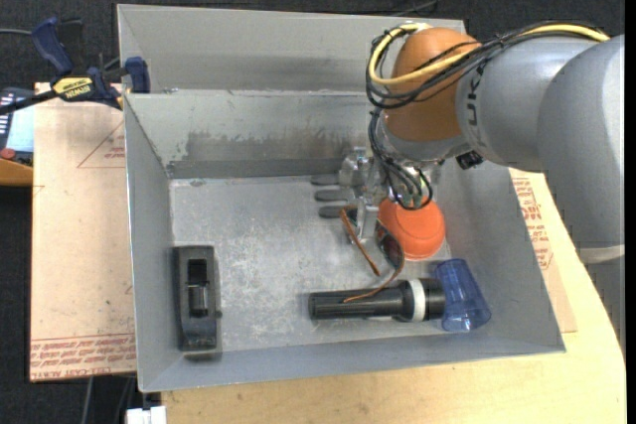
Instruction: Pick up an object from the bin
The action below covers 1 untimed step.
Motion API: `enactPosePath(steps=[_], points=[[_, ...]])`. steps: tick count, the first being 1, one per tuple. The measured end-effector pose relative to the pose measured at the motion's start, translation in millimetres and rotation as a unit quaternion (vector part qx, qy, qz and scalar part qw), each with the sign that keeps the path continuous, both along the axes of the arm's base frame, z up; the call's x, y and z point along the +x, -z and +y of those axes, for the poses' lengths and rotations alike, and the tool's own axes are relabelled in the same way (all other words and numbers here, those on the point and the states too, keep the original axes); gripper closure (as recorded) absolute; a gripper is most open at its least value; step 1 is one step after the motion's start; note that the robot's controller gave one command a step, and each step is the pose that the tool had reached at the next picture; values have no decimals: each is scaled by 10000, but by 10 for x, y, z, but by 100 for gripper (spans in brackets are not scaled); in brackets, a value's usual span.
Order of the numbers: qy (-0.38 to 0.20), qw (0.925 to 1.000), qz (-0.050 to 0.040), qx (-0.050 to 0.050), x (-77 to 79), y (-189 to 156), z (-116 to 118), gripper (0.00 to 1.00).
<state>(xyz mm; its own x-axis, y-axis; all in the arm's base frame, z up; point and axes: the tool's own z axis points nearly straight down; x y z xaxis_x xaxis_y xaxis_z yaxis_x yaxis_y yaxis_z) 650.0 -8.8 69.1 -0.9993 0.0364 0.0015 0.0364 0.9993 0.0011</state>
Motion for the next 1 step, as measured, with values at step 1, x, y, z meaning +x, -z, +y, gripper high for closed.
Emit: enactPosePath(steps=[1], points=[[419,9991,-94,21,31,-850,3,0]])
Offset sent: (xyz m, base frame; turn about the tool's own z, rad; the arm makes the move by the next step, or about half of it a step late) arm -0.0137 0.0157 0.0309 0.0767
